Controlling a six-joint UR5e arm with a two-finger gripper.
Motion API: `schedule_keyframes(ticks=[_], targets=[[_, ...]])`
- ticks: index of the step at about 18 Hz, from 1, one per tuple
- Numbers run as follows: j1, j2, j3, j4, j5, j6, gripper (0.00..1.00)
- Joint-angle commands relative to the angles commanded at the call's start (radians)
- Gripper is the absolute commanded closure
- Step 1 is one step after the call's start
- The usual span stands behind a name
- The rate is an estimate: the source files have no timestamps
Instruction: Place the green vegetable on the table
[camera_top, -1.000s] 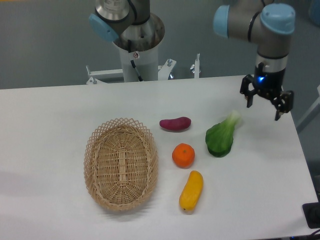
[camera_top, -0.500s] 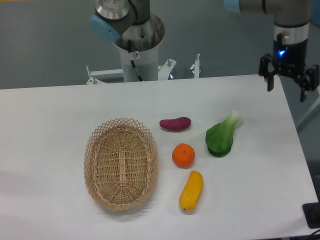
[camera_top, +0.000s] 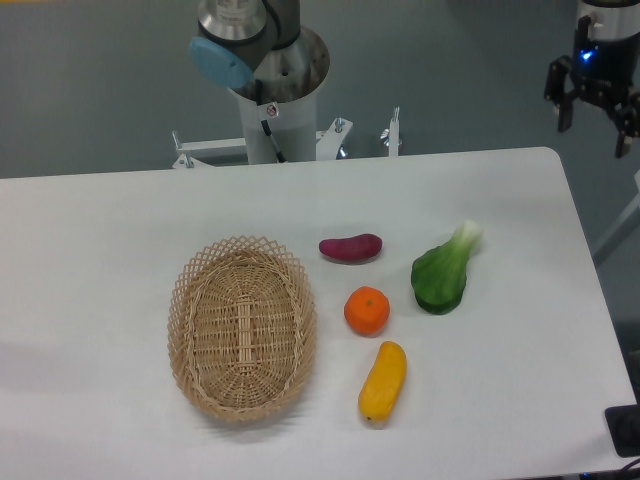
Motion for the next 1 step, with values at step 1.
schedule_keyframes(ticks=[1], targets=[[0.000,0.000,0.000,0.000,-0.003,-0.002,0.00]])
